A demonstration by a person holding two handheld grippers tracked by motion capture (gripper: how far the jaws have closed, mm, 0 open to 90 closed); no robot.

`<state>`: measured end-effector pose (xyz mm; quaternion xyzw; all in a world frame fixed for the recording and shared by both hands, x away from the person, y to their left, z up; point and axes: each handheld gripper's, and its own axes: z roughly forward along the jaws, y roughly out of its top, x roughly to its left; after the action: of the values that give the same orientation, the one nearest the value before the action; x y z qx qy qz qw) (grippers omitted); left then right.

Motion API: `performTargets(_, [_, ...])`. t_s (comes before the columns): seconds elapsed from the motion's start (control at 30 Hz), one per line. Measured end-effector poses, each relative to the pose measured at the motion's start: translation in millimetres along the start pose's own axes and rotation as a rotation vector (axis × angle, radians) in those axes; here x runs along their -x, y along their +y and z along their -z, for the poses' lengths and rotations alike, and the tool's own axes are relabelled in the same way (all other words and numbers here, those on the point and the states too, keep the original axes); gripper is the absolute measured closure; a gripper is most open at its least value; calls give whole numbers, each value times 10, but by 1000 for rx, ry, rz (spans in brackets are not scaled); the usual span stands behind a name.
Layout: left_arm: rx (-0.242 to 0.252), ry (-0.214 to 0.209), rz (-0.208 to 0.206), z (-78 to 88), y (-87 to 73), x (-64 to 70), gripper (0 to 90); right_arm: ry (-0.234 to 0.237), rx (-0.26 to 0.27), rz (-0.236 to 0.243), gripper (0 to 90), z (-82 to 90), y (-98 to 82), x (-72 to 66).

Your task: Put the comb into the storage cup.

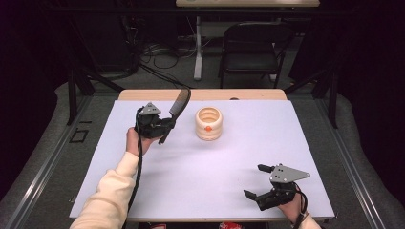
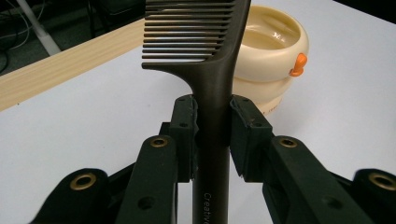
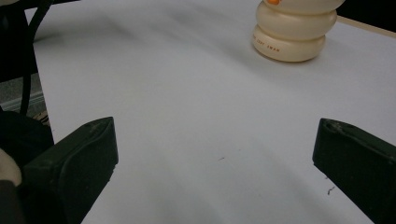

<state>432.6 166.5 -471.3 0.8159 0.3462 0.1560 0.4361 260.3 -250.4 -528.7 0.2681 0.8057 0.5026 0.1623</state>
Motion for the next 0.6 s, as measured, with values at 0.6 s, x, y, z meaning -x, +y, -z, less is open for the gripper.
performTargets(0.6, [34, 4, 0, 8, 118, 33, 727, -7, 1, -3, 0, -1, -2, 6])
